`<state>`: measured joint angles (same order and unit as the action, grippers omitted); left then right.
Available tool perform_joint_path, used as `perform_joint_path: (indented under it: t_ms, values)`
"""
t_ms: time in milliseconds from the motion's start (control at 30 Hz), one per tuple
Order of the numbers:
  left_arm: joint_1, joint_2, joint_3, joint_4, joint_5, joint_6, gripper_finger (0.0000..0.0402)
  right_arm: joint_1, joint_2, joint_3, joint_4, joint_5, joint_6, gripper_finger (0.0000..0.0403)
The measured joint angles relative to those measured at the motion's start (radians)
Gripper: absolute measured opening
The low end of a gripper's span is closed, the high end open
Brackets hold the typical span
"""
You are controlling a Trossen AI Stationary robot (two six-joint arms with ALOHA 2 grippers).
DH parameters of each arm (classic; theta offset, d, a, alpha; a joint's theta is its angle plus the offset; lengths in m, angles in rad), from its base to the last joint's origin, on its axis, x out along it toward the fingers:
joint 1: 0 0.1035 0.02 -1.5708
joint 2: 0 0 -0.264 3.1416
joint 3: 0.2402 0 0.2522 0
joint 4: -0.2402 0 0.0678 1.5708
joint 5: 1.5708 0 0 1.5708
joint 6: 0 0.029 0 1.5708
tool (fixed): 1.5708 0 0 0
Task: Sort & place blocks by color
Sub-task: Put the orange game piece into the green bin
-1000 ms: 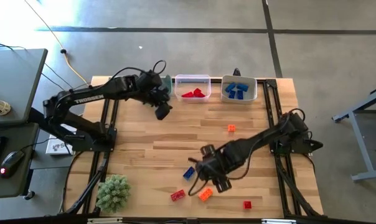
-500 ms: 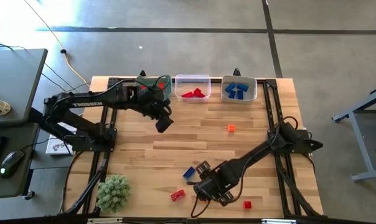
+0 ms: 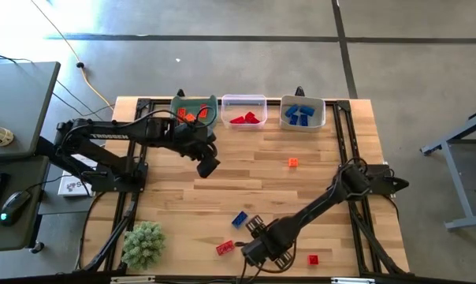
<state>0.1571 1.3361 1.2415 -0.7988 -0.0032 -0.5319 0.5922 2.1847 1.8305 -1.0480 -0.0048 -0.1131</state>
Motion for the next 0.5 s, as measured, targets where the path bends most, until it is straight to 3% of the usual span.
perform_joint_path:
  t_ms: [500]
  values:
    - [-0.004, 0.000, 0.000, 0.001, -0.009, 0.000, 0.0217, 0.003, 0.088, 0.000, 0.030, 0.001, 0.027, 0.0220]
